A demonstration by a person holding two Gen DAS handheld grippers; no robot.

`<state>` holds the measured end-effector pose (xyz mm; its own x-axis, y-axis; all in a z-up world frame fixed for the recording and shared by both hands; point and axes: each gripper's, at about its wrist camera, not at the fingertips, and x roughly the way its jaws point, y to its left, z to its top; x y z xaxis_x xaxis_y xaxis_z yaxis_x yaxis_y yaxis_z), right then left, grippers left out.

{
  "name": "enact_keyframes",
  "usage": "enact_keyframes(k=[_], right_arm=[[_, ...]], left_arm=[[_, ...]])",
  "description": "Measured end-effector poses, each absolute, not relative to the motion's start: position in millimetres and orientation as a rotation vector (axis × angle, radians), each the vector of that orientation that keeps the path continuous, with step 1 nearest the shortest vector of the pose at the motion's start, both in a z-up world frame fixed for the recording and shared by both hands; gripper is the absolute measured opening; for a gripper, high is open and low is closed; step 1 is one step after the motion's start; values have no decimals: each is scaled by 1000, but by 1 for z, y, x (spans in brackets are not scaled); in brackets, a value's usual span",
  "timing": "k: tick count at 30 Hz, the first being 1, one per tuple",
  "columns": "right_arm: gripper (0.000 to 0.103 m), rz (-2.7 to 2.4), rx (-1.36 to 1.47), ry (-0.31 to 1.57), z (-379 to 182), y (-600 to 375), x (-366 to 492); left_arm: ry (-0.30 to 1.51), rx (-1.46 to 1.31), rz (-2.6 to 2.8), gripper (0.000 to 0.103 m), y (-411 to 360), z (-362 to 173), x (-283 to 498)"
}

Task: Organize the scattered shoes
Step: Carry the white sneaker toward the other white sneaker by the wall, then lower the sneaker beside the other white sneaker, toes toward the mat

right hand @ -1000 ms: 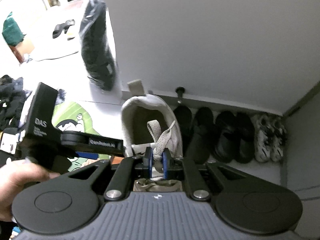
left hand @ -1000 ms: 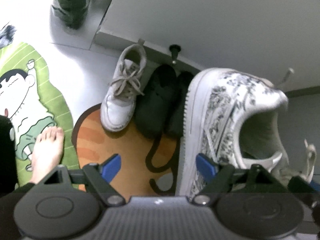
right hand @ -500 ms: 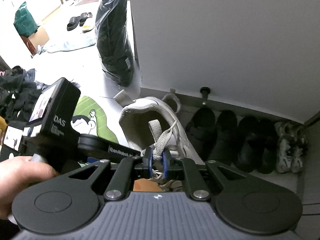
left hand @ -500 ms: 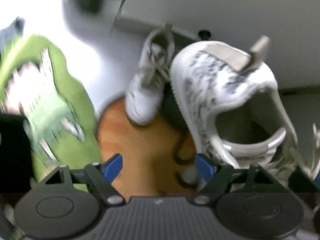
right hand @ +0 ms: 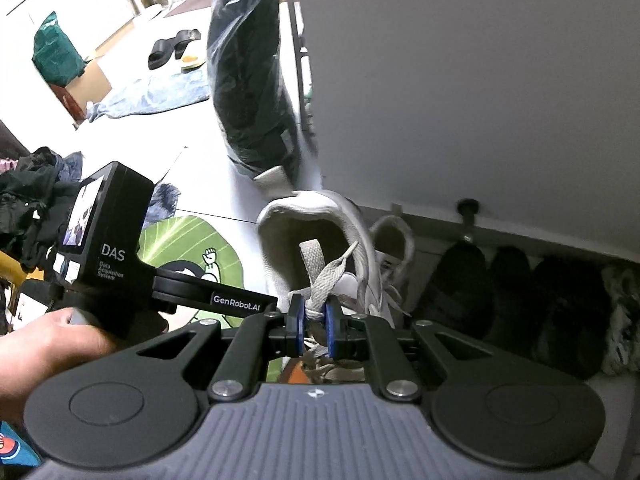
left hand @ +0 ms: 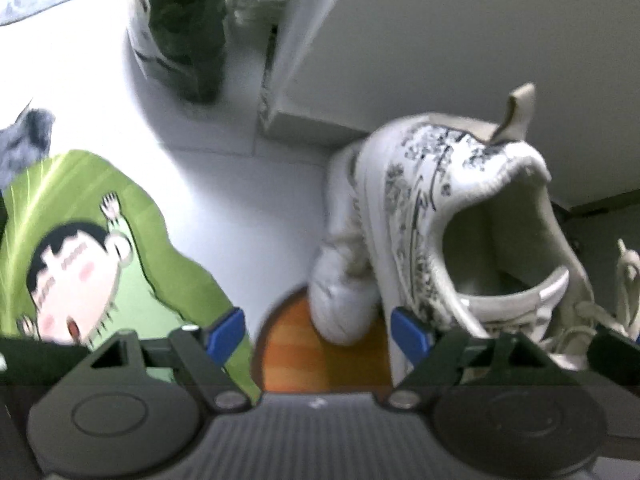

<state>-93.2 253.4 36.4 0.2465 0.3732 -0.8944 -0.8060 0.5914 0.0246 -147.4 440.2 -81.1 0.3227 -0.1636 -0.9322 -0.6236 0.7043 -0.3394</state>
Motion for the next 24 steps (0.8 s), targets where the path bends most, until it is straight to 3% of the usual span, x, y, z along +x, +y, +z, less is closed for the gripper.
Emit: enact_keyframes(k=[19, 24], right_arm=[[12, 879, -376, 1187, -118, 347, -53], [12, 885, -361, 1205, -132, 357, -52]], left_arm=[[1232, -877, 591, 82, 497, -218, -153], [1236, -915, 618, 81, 507, -235, -157]])
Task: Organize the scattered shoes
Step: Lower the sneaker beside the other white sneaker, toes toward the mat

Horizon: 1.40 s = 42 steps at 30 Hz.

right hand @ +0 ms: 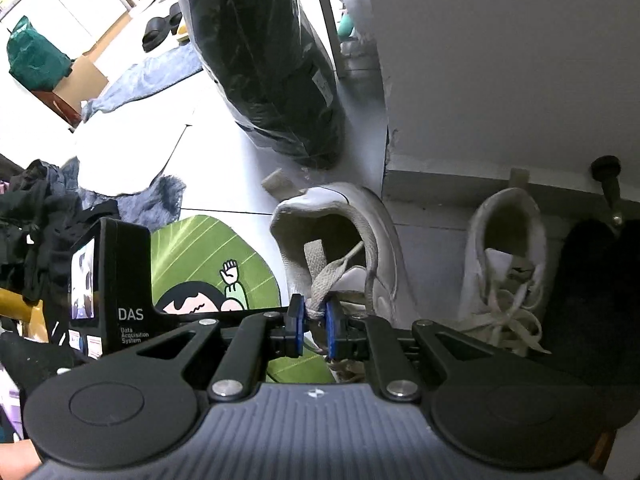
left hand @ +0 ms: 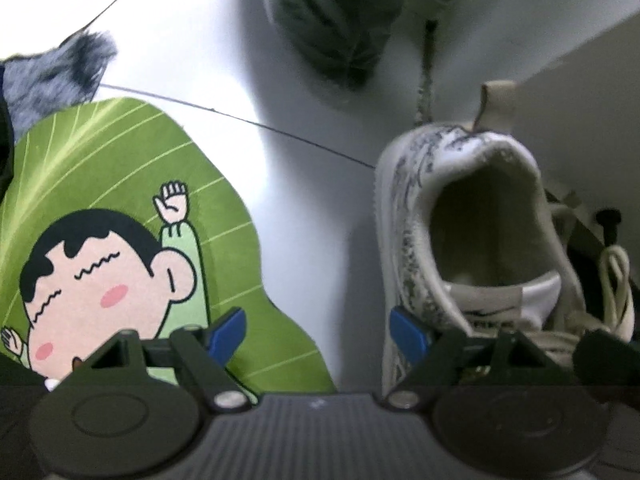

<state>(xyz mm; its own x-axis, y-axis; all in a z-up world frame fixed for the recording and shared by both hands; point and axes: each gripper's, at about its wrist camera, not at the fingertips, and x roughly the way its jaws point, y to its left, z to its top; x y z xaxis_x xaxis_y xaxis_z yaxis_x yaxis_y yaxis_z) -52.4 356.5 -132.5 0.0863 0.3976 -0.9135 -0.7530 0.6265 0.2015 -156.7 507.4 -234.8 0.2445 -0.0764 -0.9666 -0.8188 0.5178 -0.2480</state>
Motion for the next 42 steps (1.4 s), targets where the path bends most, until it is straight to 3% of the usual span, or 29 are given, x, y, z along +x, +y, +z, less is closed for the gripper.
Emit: enact_keyframes(k=[12, 30, 42], right_arm=[[12, 898, -328, 1198, -145, 363, -46], [12, 775, -317, 1179, -168, 344, 30], [15, 740, -355, 1186, -179, 342, 44]], left_arm=[[1250, -864, 612, 81, 515, -249, -143], [1276, -850, 515, 82, 493, -280, -90], [1266, -845, 548, 85, 481, -286, -106]])
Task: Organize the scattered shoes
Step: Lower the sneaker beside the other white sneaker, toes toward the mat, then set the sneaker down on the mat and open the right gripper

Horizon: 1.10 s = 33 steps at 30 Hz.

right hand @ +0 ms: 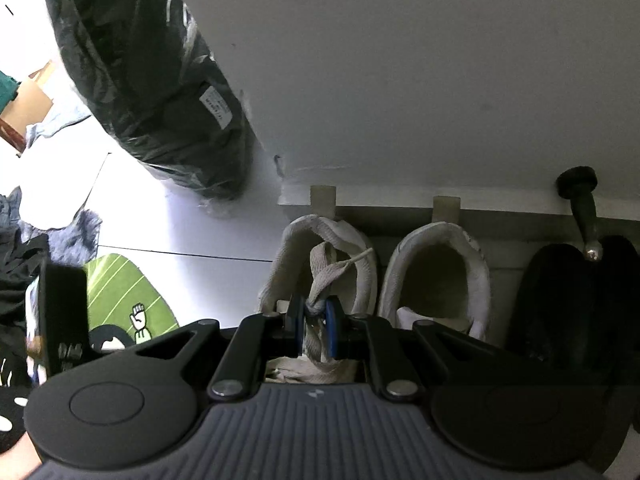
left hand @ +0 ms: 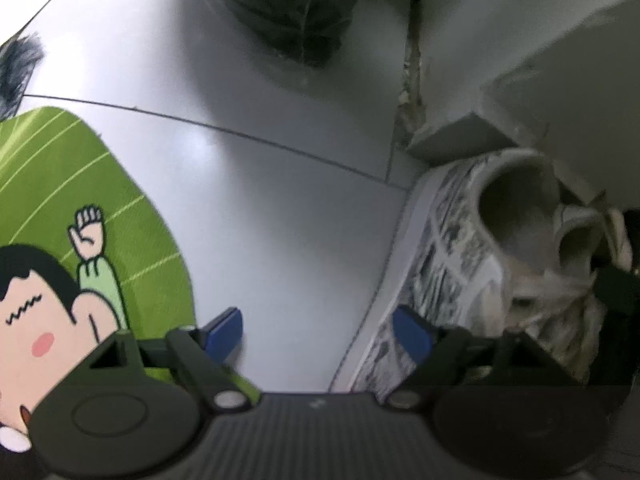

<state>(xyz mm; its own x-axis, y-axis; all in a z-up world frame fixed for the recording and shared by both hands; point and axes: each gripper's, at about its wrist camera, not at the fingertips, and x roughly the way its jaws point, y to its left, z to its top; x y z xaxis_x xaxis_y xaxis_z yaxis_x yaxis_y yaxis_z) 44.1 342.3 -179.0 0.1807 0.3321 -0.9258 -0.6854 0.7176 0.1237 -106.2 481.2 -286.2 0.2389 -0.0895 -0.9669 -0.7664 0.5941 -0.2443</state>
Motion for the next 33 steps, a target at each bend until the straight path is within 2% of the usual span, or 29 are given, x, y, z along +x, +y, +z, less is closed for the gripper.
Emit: enact_keyframes(k=[1, 2, 3, 4, 5, 6, 13, 16, 24, 29, 31, 33], right_arm=[[16, 731, -346, 1205, -181, 341, 43], [25, 724, -335, 1229, -184, 339, 41], [47, 718, -323, 1252, -186, 338, 38], [58, 724, -305, 1263, -187, 335, 33], [74, 730, -298, 1262, -187, 333, 29], [76, 724, -303, 1249, -186, 330, 24], [76, 635, -276, 1161, -171, 300, 5], [76, 593, -241, 1160, -169, 277, -3], [76, 493, -230, 1125, -187, 240, -23], [76, 484, -256, 1135, -203, 235, -19], [70, 491, -281, 1145, -209, 234, -19], [56, 503, -328, 1184, -220, 236, -16]], left_arm=[[1265, -832, 551, 85, 476, -285, -111], [1265, -818, 557, 85, 470, -284, -117], [1268, -820, 563, 85, 466, -284, -122], [1271, -835, 569, 85, 463, -284, -127], [1272, -853, 576, 85, 461, -284, -131], [1273, -868, 581, 85, 459, -284, -135], [1294, -818, 543, 86, 444, -273, -139], [1295, -789, 531, 91, 436, -267, -139], [1276, -715, 526, 91, 433, -258, -135], [1256, -588, 470, 99, 426, -244, -125], [1281, -542, 442, 99, 427, -244, -114], [1306, -534, 428, 99, 430, -245, -107]])
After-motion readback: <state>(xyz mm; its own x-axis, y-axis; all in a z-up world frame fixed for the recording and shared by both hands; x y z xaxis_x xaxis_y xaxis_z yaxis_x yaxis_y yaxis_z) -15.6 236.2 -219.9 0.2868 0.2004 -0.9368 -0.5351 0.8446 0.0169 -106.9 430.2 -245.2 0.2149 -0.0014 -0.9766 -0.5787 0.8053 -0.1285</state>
